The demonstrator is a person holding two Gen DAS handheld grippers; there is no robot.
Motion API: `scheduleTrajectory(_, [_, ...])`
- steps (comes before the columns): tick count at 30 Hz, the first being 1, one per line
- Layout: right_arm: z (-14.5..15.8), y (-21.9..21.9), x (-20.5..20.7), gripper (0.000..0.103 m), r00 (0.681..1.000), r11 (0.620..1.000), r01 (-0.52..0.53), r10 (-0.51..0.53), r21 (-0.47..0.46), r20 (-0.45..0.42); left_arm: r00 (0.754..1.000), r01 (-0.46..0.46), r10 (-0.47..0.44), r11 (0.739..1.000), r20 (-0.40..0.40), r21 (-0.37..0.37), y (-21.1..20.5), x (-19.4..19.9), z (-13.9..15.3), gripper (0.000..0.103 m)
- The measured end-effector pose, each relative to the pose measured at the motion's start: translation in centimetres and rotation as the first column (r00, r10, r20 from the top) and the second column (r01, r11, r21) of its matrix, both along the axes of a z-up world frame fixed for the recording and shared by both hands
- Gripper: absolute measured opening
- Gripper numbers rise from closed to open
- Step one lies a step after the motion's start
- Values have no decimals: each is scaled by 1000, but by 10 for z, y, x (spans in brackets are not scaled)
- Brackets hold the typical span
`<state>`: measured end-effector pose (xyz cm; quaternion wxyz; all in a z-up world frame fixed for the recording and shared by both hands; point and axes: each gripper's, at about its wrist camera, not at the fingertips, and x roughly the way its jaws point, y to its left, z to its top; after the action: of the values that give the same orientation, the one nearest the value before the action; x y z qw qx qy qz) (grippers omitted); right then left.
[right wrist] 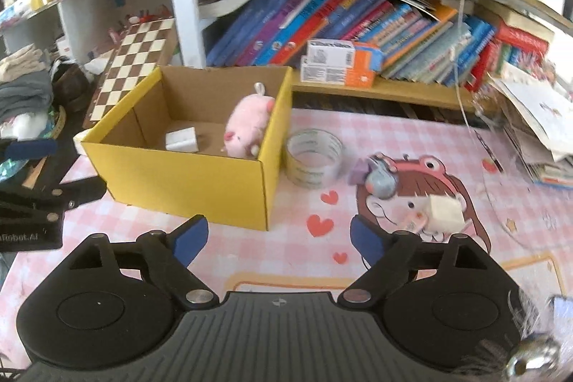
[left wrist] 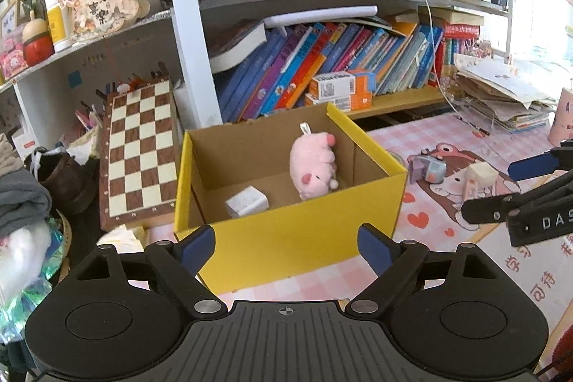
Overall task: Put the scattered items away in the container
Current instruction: 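Pull both open tools back from the box toward the desk mat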
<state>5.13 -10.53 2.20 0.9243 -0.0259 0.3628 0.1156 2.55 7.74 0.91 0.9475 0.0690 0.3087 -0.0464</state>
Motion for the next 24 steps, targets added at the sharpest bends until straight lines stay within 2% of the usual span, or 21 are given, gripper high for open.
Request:
scheduleTrajectory(6, [-3,-8,-7,90,1000,1000,26,-26,6,4,1000,0,0,1000,-30,-11,-7,-3,-3,96])
scheduleTrajectory(14, [-7,-17,-12,92,1000,1000,28,-28,7,1,998,-10,8,999,-66,-30,-16,-5,-6,97])
scheduleTrajectory(24, [-15,-36,-11,97,998,998,53,-52,27,-25,994,8,-10,1000,-108,-20,-38,-1,-11,97])
